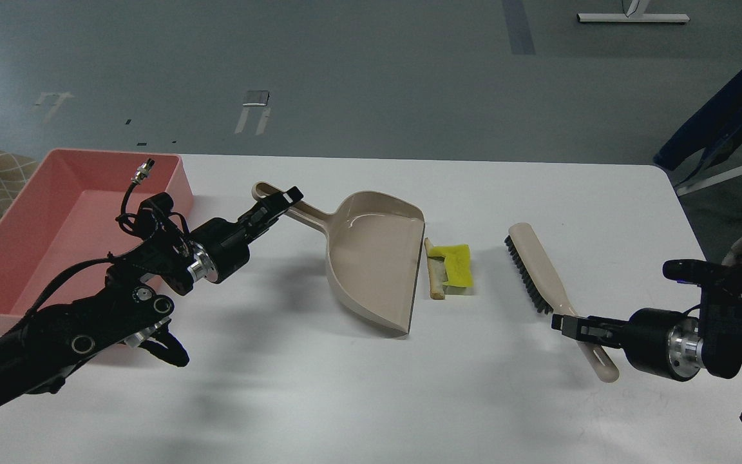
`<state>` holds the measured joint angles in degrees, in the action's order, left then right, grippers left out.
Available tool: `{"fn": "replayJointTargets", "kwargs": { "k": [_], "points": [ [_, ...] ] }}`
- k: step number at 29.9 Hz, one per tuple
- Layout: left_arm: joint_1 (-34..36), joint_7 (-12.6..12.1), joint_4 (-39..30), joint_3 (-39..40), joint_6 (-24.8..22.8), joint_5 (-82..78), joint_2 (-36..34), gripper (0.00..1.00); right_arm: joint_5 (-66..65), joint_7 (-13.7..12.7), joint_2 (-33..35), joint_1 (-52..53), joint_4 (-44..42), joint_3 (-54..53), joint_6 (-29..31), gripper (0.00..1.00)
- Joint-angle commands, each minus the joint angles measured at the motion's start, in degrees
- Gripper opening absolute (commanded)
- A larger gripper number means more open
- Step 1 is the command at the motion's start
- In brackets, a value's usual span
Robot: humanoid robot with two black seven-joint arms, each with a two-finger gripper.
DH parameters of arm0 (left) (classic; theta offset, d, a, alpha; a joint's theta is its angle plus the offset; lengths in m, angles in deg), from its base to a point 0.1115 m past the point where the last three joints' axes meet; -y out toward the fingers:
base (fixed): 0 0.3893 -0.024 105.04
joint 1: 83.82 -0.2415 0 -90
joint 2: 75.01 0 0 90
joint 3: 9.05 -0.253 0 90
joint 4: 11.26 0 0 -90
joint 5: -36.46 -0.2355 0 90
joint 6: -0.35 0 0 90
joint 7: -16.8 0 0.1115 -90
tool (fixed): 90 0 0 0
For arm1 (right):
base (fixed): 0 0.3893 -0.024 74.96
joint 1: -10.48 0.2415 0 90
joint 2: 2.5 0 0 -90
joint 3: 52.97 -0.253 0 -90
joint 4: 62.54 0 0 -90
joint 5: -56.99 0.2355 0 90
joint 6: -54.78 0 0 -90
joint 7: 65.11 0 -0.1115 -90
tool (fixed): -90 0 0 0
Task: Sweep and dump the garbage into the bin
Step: 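Sweep the yellow block into the dustpan with the right-held brush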
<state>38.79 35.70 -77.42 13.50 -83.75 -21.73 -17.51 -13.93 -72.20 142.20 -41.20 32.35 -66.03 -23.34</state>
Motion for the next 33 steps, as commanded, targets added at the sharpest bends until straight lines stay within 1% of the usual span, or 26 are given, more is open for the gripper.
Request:
{"fn": "replayJointTargets", "kwargs": {
  "k": [1, 12, 18, 21, 27, 33],
  "points": [
    [0.01, 0.00, -0.01, -0.05, -0.02, 0.01, 0.06, 0.00, 0.17, -0.37, -0.65, 0.17, -0.49, 0.15, 0.07, 0.00],
    [-0.26, 0.00, -0.01, -0.05, -0.11, 0.01, -0.02, 0.00, 0.52, -0.64, -6.71, 1.05, -4.09, 0.15, 1.48, 0.00],
    [-0.35, 0.00, -0.01, -0.05, -0.11, 0.01, 0.15, 0.00, 0.70, -0.64, -9.79, 2.36, -5.24, 0.24, 3.23, 0.00],
    [-0.35, 0.00, -0.01, -0.05, -0.11, 0.01, 0.15, 0.00, 2.89, -0.55, -12.07, 4.03, -6.46, 1.46, 3.76, 0.00],
    [-0.26, 0.00, -0.01, -0.05, -0.11, 0.01, -0.02, 0.00, 5.80, -0.11, -18.74, 8.25, -9.80, 4.80, 3.76, 0.00],
    [-0.26, 0.00, -0.01, -0.05, -0.11, 0.01, 0.06, 0.00, 8.69, 0.24, -25.16, 10.10, -13.32, 5.07, 3.76, 0.00]
  ]
}}
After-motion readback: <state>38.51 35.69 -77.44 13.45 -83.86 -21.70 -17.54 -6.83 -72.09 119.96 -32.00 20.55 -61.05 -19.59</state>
